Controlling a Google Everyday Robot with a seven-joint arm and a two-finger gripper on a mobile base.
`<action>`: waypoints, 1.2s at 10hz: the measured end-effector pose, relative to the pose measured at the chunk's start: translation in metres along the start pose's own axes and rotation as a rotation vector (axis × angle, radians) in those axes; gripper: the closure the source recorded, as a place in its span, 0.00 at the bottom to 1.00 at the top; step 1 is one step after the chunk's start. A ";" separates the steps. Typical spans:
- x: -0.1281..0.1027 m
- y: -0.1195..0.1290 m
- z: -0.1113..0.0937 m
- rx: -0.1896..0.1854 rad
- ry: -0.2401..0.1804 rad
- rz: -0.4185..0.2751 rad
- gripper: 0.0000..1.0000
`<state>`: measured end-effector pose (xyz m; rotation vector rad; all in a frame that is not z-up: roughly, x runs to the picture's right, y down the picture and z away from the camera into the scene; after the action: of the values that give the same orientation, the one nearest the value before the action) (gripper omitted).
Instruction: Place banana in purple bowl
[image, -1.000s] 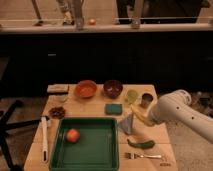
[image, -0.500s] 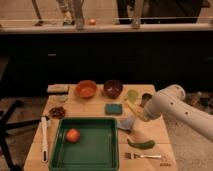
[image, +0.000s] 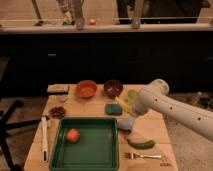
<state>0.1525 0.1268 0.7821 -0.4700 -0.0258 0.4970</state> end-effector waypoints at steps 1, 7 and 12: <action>0.000 0.000 0.000 -0.001 0.004 -0.001 1.00; 0.003 -0.001 0.001 0.000 0.002 -0.005 1.00; 0.004 -0.033 -0.005 0.046 -0.043 -0.030 1.00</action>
<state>0.1717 0.1010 0.7914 -0.4130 -0.0628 0.4769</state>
